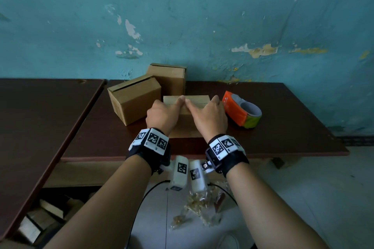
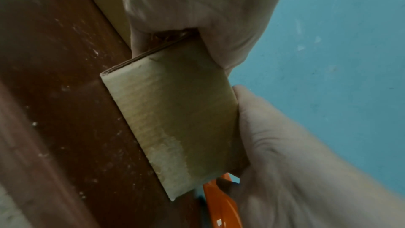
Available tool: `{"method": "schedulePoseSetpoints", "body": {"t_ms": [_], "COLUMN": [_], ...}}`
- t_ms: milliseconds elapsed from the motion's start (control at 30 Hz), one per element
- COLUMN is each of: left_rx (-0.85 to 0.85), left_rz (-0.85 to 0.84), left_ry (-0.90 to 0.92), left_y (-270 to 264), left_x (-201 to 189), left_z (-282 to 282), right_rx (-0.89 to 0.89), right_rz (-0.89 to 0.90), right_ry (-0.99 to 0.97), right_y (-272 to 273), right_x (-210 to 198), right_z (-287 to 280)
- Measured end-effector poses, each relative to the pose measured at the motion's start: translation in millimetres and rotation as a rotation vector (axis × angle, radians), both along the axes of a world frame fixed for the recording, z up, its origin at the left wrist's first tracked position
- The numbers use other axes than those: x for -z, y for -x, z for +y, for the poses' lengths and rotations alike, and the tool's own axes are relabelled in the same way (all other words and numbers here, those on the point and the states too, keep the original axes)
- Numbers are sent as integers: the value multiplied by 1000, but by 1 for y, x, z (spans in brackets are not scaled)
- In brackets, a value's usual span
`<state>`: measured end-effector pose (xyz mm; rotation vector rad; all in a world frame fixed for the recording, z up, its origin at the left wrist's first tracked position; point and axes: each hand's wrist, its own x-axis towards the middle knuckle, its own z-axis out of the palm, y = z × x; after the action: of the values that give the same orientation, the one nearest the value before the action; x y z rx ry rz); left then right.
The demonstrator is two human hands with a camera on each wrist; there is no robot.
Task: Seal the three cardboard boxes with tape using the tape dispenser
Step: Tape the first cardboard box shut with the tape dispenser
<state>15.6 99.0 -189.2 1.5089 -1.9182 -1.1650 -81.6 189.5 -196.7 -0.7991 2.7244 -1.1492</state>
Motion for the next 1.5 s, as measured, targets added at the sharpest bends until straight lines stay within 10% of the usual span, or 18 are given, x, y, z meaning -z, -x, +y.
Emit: {"method": "schedulePoseSetpoints", "body": {"t_ms": [900, 1233, 1500], "left_rx": [0, 74, 207], "left_rz": [175, 268, 205], "left_ry": [-188, -326, 530], "left_y": [-10, -14, -23], "left_x": [7, 11, 11], "left_z": [-13, -12, -6], "right_rx": [-75, -126, -129], "right_rz": [-506, -634, -123], "right_ry": [333, 168, 292], "right_y": [15, 15, 27], "right_x": [-2, -5, -6], "right_z": [11, 24, 24]}}
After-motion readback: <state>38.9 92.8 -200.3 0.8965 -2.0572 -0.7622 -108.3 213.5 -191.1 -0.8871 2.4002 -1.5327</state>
